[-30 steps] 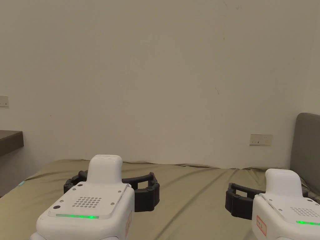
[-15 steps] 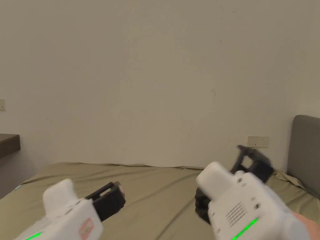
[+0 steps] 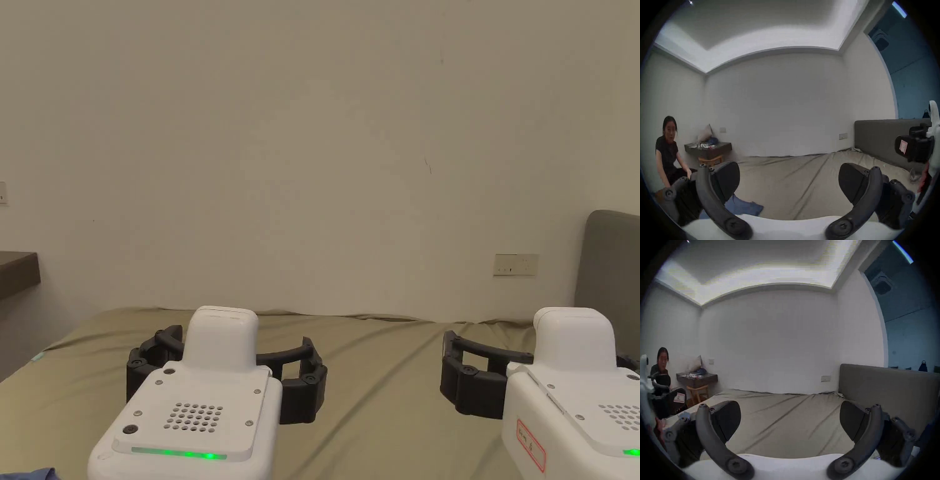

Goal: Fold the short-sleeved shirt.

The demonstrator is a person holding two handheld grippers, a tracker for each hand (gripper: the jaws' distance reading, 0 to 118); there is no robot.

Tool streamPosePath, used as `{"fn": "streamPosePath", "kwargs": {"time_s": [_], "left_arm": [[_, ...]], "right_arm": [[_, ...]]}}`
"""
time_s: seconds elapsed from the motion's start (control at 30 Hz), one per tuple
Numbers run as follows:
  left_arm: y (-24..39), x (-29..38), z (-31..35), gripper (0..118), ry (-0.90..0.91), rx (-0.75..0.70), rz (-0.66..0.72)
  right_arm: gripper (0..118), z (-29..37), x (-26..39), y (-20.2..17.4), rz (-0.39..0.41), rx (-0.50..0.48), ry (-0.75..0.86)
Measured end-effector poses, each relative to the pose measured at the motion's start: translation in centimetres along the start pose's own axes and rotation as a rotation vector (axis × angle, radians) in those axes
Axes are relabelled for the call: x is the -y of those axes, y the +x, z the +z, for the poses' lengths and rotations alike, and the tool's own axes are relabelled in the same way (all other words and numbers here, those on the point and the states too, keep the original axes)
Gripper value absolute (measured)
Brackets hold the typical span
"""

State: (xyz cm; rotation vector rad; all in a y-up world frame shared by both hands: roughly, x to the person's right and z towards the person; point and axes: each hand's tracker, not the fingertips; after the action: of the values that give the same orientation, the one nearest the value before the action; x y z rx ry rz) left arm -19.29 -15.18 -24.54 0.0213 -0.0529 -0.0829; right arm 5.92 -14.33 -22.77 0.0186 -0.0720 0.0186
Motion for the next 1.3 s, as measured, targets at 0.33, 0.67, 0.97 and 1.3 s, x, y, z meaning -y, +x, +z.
{"fn": "streamPosePath", "kwargs": {"time_s": [0.33, 0.67, 0.97, 1.3], "left_arm": [[-0.5, 0.1, 0.5, 0, 0.013, -0.002, 0.024], [-3.1, 1.4, -0.3, 0, -0.121, 0.064, 0.100], [-21.1, 3.7, 7.7, 0, -0.186, -0.526, 0.160], [-27.0, 6.8, 8.5, 0, -0.272, -0.666, 0.120]], "right_arm": [[4, -0.3, 1.1, 0.1, -0.001, 0.049, -0.064], [4, -1.5, 2.7, 1.1, -0.002, 0.123, -0.110], [4, -4.2, 1.7, -19.2, -0.015, -0.626, -0.121], [4, -5.2, 2.7, -29.2, -0.076, -0.847, -0.177]]}}
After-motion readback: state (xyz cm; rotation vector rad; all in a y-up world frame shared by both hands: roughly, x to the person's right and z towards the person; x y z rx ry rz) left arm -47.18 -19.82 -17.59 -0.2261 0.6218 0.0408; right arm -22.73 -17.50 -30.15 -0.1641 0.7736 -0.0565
